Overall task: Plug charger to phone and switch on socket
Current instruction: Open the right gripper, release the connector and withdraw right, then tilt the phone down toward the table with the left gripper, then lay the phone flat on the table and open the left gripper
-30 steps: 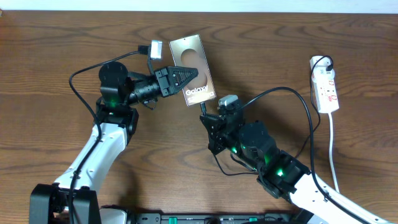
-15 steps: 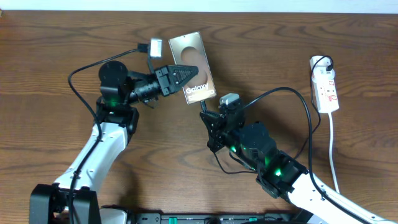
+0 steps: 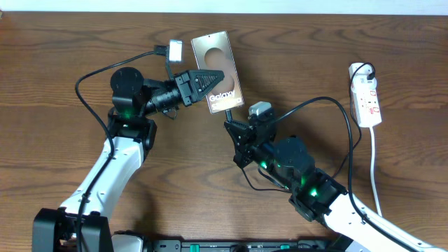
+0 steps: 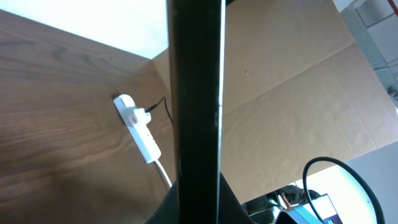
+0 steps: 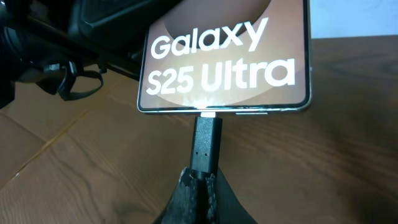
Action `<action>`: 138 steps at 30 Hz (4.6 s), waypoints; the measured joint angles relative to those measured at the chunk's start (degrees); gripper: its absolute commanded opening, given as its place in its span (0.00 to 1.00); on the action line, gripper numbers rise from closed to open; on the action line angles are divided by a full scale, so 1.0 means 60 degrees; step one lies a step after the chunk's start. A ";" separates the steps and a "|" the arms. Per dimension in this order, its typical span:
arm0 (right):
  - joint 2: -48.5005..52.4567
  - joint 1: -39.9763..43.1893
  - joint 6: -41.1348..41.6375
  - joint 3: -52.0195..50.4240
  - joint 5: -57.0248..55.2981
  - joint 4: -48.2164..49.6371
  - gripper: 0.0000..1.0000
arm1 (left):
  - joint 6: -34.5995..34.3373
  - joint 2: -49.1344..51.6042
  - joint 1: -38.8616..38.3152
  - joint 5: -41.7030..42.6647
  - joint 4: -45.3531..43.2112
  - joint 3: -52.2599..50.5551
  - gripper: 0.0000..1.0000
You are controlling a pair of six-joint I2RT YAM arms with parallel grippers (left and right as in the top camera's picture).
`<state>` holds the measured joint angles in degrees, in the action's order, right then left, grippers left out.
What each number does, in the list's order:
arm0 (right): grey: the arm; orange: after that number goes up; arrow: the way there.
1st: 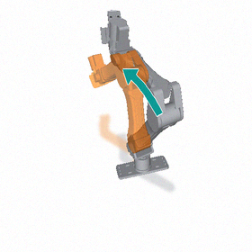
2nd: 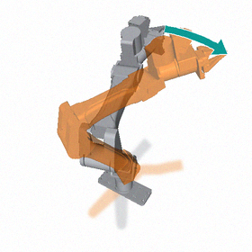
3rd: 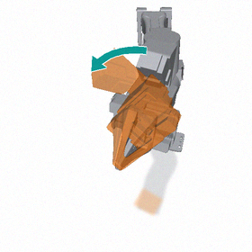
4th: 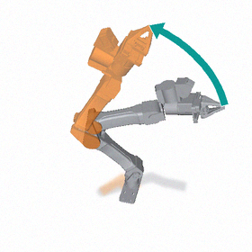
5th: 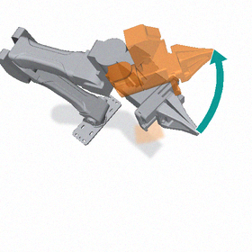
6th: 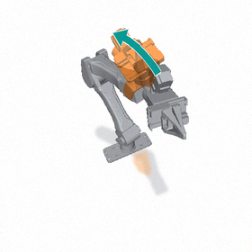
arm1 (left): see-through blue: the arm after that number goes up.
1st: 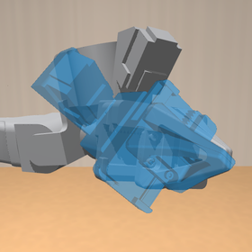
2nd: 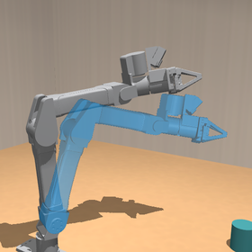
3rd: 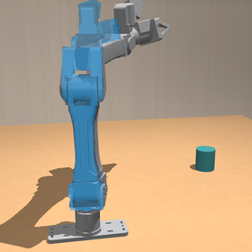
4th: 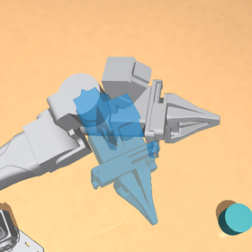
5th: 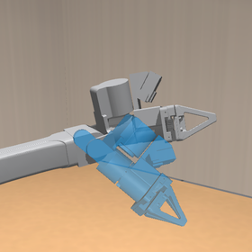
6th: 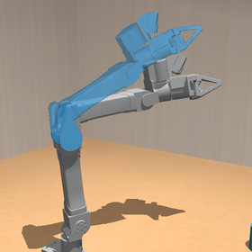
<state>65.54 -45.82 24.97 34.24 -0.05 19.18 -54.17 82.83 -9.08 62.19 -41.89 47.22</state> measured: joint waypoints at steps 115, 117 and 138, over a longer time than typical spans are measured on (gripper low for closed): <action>-0.6863 0.0109 0.1082 0.0459 -0.1064 -1.2593 0.99 | 0.4269 0.4976 -0.0838 -0.0426 0.5271 0.0255 0.63; -0.6863 0.0109 0.1086 0.0459 -0.1064 -1.2593 0.99 | 0.4269 0.4929 -0.0831 -0.0503 0.5344 0.0255 0.64; -0.6863 0.0109 0.1749 0.0459 -0.1064 -1.2593 0.99 | 0.4856 0.4816 -0.0900 -0.0831 0.6918 0.0951 0.78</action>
<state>24.36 -45.17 35.46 36.99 -6.44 -56.38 -25.04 111.72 -14.48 57.21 -0.38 52.93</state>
